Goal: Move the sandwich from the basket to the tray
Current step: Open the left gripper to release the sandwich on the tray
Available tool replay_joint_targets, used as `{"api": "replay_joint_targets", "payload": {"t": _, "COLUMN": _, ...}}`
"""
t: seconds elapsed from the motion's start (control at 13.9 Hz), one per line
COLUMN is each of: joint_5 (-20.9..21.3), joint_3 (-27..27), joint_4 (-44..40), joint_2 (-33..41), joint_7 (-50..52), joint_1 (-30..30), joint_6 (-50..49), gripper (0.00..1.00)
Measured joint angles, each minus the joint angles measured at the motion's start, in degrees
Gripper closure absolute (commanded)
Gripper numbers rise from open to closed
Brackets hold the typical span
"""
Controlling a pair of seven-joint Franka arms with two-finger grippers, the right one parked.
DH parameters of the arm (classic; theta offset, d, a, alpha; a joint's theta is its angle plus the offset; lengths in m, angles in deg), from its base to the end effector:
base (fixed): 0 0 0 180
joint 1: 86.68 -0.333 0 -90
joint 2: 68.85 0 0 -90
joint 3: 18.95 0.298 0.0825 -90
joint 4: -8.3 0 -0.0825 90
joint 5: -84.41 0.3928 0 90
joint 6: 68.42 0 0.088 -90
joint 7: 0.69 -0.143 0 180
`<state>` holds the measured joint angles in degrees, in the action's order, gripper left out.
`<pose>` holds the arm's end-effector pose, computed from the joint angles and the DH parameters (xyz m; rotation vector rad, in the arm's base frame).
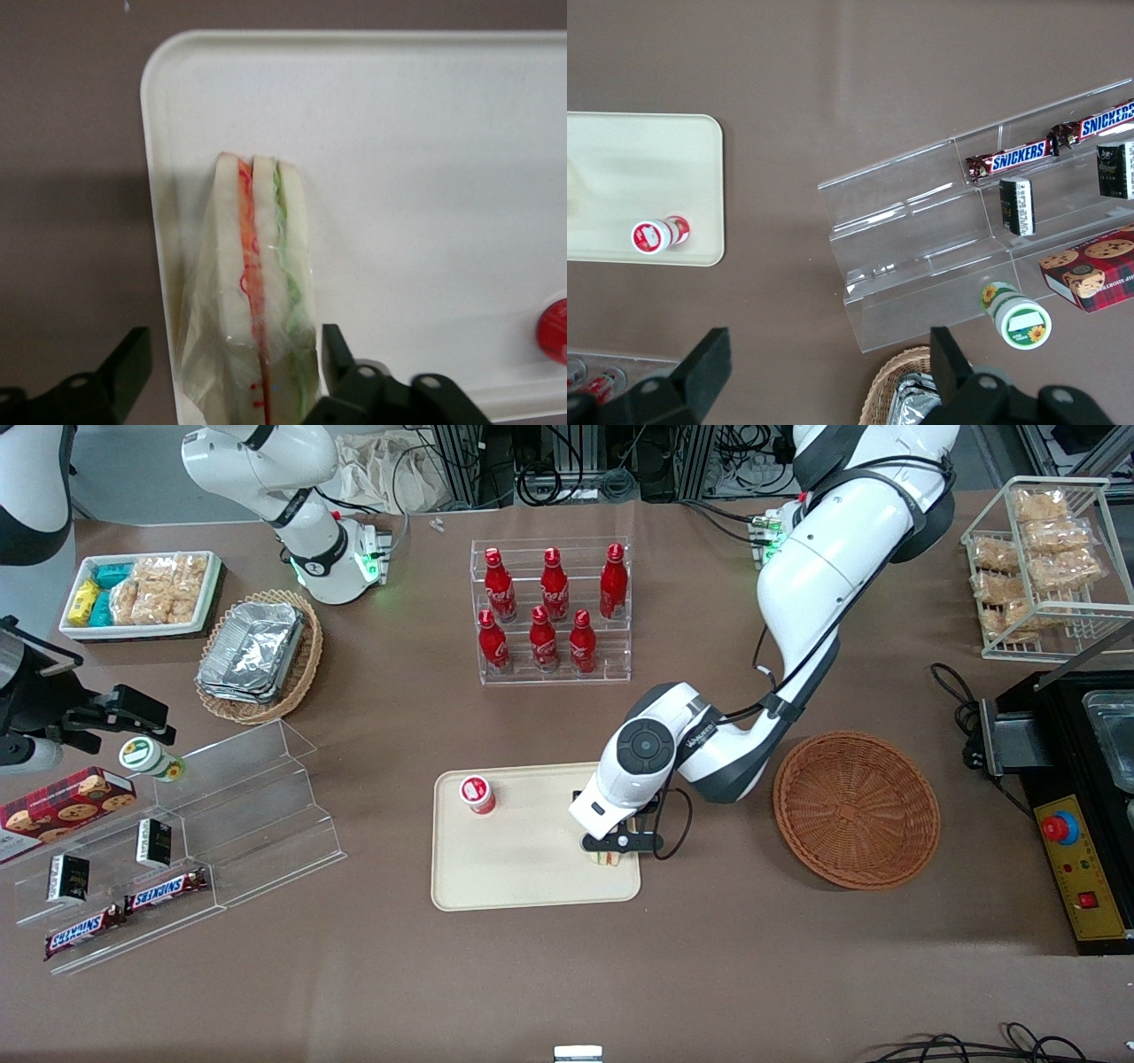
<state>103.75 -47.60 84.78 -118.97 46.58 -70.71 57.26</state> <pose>0.5907 -0.4537 0.2008 3.0141 0.0480 -0.0023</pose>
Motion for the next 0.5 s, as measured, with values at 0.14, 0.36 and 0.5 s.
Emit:
{"api": "replay_joint_targets", "payload": {"t": 0.14, "joint_5": 0.71, "joint_3": 0.02, "joint_4": -0.90, "joint_2": 2.20, "joint_7": 3.11, "joint_1": -0.22, "joint_6": -1.86, "gripper": 0.00}}
{"api": "replay_joint_targets", "payload": {"t": 0.36, "joint_5": 0.85, "joint_3": 0.05, "joint_4": -1.48, "joint_2": 8.59, "joint_7": 4.28, "joint_1": -2.90, "joint_6": -10.65, "gripper": 0.00}}
{"api": "replay_joint_targets", "payload": {"t": 0.5, "joint_5": 0.84, "joint_3": 0.01, "joint_4": -1.40, "joint_2": 13.39, "joint_7": 4.28, "joint_1": -4.77, "joint_6": -16.33, "gripper": 0.00}}
